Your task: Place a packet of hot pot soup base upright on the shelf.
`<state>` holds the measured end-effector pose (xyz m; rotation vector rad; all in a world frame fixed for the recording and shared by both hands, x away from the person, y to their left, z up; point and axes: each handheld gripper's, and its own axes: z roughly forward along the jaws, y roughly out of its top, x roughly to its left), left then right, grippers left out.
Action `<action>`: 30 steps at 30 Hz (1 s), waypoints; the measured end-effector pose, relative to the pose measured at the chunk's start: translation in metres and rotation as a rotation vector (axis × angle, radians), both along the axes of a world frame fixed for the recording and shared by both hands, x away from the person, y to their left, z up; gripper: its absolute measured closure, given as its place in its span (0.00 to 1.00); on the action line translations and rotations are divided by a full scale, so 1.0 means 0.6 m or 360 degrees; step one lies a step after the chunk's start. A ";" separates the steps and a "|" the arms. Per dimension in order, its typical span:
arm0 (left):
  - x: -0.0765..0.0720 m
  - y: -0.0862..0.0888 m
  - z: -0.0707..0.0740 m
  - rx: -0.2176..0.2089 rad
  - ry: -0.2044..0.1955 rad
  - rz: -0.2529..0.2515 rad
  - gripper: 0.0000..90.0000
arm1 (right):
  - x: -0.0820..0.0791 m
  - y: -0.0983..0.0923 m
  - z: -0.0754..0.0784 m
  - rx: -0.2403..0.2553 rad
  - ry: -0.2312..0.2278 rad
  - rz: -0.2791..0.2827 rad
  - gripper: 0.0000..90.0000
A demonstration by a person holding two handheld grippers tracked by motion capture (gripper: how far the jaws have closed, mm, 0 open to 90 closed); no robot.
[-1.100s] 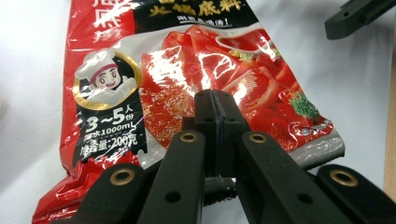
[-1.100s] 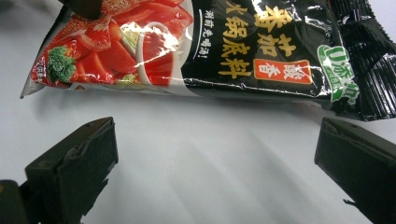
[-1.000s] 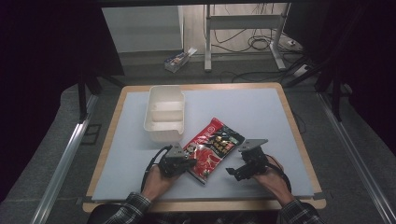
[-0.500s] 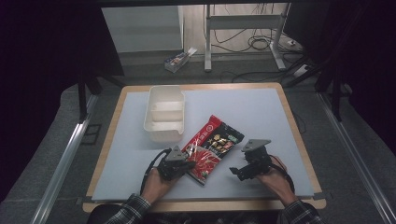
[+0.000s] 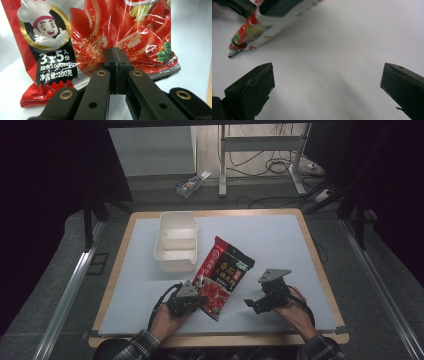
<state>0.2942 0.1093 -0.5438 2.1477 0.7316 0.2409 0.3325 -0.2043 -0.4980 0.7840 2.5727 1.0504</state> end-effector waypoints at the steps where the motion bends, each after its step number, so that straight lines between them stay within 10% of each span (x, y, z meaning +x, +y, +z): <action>1: 0.000 0.000 0.000 -0.0003 0.0003 -0.0002 1.00 | 0.000 0.001 0.002 0.0010 0.0000 0.0003 0.00; 15: 0.002 0.001 -0.001 0.0008 0.0001 -0.0015 1.00 | 0.053 0.034 0.064 0.0133 -0.0003 0.0031 0.00; 24: 0.001 0.001 -0.001 0.0016 -0.0007 -0.0020 1.00 | 0.098 0.087 0.075 0.0228 0.0180 0.0072 0.03; 30: 0.001 0.000 -0.001 0.0015 -0.0007 -0.0022 1.00 | 0.113 0.109 0.082 0.0304 0.0291 0.0082 0.39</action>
